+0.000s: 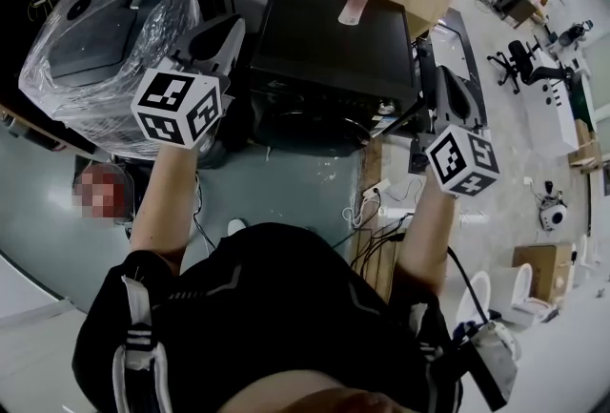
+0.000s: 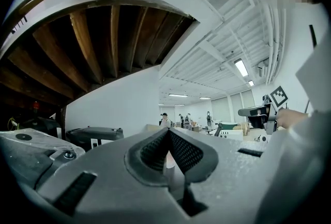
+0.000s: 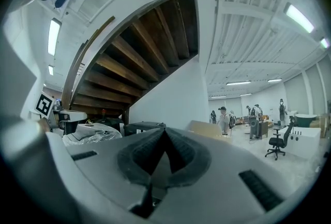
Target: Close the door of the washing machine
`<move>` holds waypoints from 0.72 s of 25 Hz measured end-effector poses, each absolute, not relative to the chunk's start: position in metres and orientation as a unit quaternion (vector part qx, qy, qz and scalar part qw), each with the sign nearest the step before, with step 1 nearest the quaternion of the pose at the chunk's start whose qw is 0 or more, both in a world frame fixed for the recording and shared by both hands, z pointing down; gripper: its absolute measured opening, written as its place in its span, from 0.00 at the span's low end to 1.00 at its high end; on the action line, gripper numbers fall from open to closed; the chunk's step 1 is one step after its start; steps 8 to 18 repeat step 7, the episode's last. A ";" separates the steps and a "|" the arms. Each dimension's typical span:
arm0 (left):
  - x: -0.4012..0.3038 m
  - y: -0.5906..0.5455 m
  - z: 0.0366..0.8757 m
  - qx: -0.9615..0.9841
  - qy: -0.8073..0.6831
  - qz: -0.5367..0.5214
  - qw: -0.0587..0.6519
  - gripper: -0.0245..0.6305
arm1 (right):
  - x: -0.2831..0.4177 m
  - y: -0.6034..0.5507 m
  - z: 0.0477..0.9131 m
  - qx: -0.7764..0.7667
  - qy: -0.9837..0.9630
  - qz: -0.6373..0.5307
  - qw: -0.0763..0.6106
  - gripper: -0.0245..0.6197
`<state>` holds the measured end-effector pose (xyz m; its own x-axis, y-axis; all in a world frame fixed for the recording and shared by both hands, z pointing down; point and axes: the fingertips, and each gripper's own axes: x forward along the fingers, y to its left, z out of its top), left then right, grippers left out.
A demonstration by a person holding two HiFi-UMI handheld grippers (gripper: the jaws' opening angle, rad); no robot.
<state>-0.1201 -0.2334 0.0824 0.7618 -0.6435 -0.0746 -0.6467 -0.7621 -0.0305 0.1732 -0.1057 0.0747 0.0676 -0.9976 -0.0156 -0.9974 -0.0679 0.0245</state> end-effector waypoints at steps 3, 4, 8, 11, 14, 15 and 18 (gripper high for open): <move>-0.118 -0.232 0.083 -0.939 0.340 0.029 0.027 0.04 | 0.174 -0.105 0.075 0.731 -0.682 -0.015 0.006 0.04; -0.117 -0.231 0.083 -0.939 0.340 0.029 0.028 0.04 | 0.174 -0.106 0.075 0.731 -0.683 -0.016 0.007 0.04; -0.117 -0.232 0.080 -0.939 0.342 0.030 0.032 0.04 | 0.173 -0.108 0.075 0.729 -0.684 -0.017 0.009 0.04; -0.117 -0.232 0.080 -0.939 0.342 0.030 0.032 0.04 | 0.173 -0.108 0.075 0.729 -0.684 -0.017 0.009 0.04; -0.117 -0.232 0.080 -0.939 0.342 0.030 0.032 0.04 | 0.173 -0.108 0.075 0.729 -0.684 -0.017 0.009 0.04; -0.117 -0.232 0.080 -0.939 0.342 0.030 0.032 0.04 | 0.173 -0.108 0.075 0.729 -0.684 -0.017 0.009 0.04; -0.117 -0.232 0.080 -0.939 0.342 0.030 0.032 0.04 | 0.173 -0.108 0.075 0.729 -0.684 -0.017 0.009 0.04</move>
